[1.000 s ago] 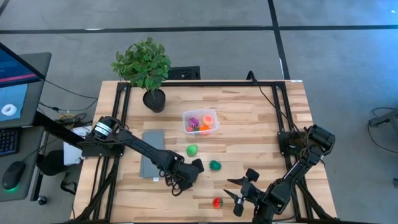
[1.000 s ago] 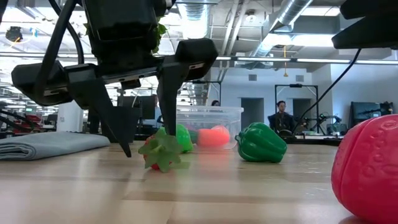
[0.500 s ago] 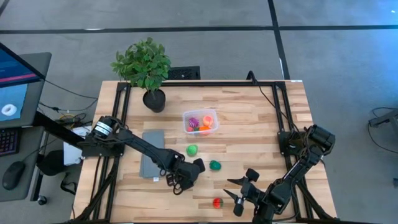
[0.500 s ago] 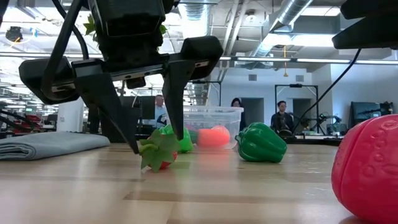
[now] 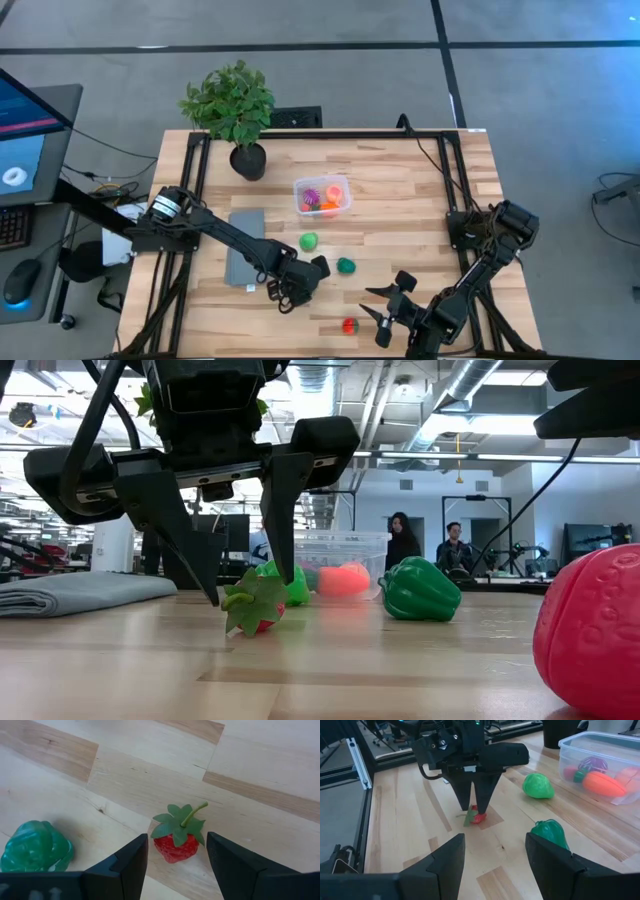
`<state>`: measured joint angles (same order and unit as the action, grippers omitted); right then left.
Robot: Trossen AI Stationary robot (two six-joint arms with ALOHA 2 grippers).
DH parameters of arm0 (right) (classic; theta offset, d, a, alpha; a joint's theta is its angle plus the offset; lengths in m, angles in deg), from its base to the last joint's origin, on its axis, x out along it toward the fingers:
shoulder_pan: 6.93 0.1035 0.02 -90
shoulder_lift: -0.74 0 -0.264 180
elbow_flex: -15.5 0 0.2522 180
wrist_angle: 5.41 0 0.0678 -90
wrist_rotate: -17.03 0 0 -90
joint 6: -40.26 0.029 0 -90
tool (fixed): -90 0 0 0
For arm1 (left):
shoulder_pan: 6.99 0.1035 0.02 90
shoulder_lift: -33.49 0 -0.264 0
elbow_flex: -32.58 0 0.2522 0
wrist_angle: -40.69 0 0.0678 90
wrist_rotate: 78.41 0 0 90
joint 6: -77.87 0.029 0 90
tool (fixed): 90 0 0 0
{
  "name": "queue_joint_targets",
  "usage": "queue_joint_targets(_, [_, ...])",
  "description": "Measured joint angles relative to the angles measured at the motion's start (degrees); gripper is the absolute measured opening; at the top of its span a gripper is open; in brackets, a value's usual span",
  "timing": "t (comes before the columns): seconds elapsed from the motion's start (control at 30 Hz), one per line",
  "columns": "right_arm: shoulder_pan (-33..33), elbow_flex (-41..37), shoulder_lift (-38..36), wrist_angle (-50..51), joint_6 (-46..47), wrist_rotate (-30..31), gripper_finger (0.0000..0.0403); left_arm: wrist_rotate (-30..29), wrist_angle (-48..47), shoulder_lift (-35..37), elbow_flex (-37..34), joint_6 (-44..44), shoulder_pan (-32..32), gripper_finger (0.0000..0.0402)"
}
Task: Pick and placing Produce into tupperware
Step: Put the small strawberry into the transparent container
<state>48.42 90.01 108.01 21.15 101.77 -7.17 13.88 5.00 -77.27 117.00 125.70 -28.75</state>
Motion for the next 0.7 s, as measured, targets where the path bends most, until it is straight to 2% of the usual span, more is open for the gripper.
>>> queue_joint_targets(0.7, [0.00,0.00,0.00,-0.03,0.09,0.00,0.0233,1.81,0.00,0.00,0.00,-0.59,0.98,0.0194])
